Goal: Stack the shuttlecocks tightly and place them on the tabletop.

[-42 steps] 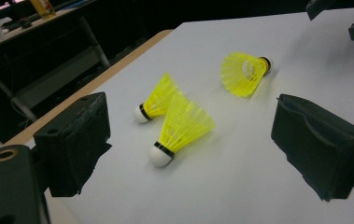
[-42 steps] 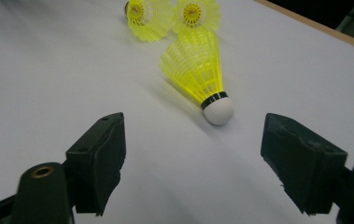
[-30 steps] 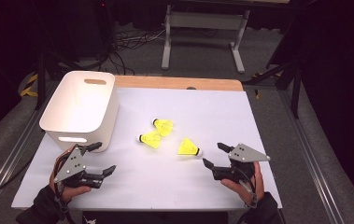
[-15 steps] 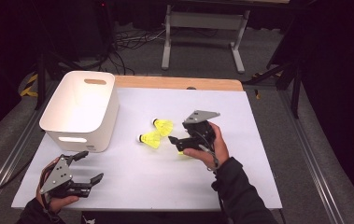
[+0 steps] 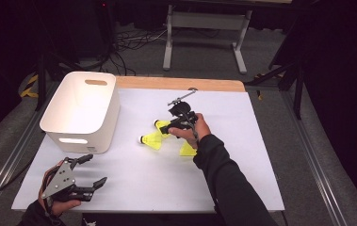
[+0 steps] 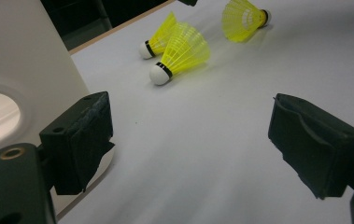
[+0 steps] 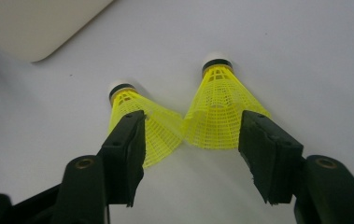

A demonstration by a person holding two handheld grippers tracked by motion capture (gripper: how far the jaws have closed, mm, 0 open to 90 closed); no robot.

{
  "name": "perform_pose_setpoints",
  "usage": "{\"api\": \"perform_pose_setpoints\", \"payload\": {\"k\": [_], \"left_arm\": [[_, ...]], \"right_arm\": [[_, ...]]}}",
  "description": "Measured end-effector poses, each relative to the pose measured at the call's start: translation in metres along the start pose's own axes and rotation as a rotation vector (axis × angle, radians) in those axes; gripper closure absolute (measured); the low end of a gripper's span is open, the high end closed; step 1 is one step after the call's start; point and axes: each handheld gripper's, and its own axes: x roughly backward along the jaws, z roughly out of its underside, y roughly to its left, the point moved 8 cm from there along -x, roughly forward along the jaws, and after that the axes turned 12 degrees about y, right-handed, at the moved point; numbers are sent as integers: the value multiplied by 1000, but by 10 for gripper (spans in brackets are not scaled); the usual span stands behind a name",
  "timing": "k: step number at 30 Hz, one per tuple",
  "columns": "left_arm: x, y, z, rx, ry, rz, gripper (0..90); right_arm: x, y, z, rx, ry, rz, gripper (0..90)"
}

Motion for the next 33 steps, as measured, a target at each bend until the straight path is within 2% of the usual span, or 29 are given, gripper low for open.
{"api": "perform_pose_setpoints", "payload": {"k": [4,9,13,17,19,24,26,29,33], "left_arm": [[-1,0,-1,8,-14,9,148],[0,-1,-1,8,-12,28,145],[0,-2,-1,0,-11,35,146],[0,-2,-1,5,-13,41,146],[-1,-2,-1,1,-9,44,146],[-3,-3,0,-6,3,45,151],[-5,-4,0,4,8,49,158],[-5,-3,0,-5,13,45,164],[-5,-2,1,9,10,34,185]], "right_arm": [[-11,-3,-6,-23,57,-9,453],[-18,-9,-16,-61,62,10,514],[-23,-12,-18,-81,61,-12,532],[-16,-8,-21,-102,12,-64,474],[-12,-7,-23,-105,-4,-64,459],[-20,-5,-21,-116,31,-75,451],[-25,-4,-22,-119,44,-84,451],[-31,-4,-24,-134,54,-100,477],[-37,-8,-29,-167,52,-102,592]]}}
